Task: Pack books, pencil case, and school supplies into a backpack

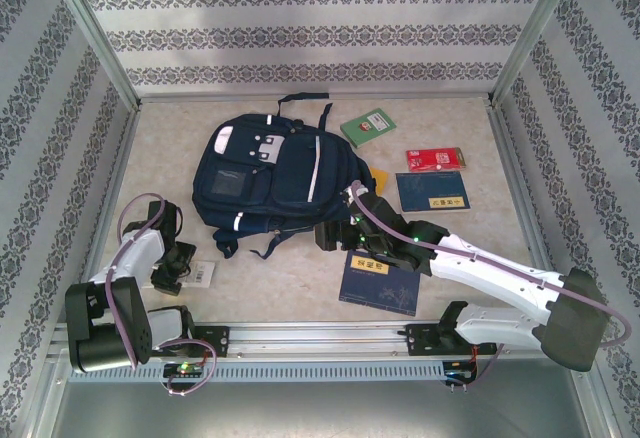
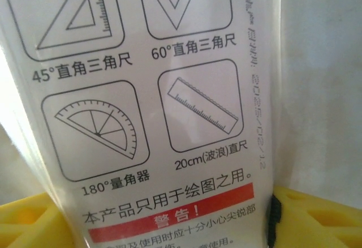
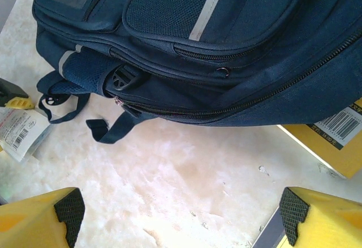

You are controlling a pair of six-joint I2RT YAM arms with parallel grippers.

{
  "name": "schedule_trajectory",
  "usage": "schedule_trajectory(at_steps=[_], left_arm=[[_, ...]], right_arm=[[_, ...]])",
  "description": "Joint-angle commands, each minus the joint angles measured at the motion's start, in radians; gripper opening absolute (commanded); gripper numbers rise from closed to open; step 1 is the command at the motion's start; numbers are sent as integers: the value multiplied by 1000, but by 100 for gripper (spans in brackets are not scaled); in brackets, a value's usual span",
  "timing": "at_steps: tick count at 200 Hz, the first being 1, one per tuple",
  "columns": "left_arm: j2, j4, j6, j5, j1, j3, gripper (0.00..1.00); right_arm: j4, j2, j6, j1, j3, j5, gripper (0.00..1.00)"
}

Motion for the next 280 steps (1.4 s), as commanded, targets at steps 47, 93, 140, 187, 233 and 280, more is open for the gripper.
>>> schedule_trajectory(at_steps=[47, 93, 140, 187, 233, 280], left_arm=[[-159, 19, -14, 70, 0, -72, 69], [-281, 12, -63, 152, -30, -132, 65], [-295, 19, -76, 165, -52, -127, 64], [-294, 36, -91, 190, -54, -133, 61], [-319, 18, -92, 190, -54, -99, 53], [-354, -3, -98, 180, -54, -79, 39]], right_arm=[[94, 40, -1, 14, 7, -140, 88], [345, 327, 151, 77, 75, -450, 85], [474, 694, 256, 145, 282, -662, 82], [616, 866, 378, 146, 371, -703, 79], [695, 974, 485, 160, 428, -703, 73], [721, 973, 515, 160, 411, -648, 70]])
